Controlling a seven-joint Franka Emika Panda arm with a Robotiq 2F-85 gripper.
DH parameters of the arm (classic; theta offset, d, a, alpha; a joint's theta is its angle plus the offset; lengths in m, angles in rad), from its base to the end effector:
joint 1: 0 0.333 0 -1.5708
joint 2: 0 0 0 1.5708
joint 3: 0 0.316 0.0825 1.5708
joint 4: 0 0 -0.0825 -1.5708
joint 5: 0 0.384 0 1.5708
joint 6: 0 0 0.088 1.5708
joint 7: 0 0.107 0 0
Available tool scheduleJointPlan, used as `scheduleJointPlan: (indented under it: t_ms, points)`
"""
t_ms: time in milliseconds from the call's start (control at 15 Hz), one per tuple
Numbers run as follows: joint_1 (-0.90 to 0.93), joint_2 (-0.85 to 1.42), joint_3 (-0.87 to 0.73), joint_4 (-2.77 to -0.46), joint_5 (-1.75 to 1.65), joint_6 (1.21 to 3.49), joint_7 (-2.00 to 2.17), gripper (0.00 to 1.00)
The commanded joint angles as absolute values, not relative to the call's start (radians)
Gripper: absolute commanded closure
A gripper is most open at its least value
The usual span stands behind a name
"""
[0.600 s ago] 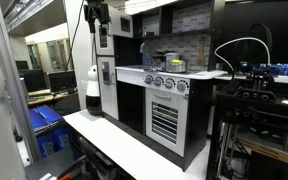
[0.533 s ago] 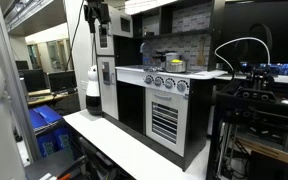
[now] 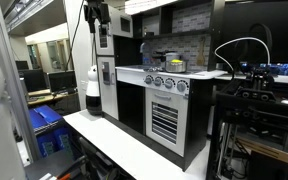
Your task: Remove the yellow object from the silver pot and put it on the right cupboard
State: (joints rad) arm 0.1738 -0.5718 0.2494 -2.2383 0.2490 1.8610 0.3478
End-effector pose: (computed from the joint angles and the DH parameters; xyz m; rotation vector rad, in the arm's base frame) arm 0.3500 0.2002 0.5926 -2.9668 0.0007 -0.1938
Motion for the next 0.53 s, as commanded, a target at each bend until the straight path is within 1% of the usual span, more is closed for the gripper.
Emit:
scheduleJointPlan:
  t_ms: [0,200,467]
  points:
    - [0.169,-0.572,0.253,-2.236,0.251,1.858,0.346,0.00]
    - [0.157,-0.586,0.248,-2.270,0.232,1.873,0.347,0.00]
    - [0.138,-0.647,0.185,-2.353,0.231,1.891,0.291,0.00]
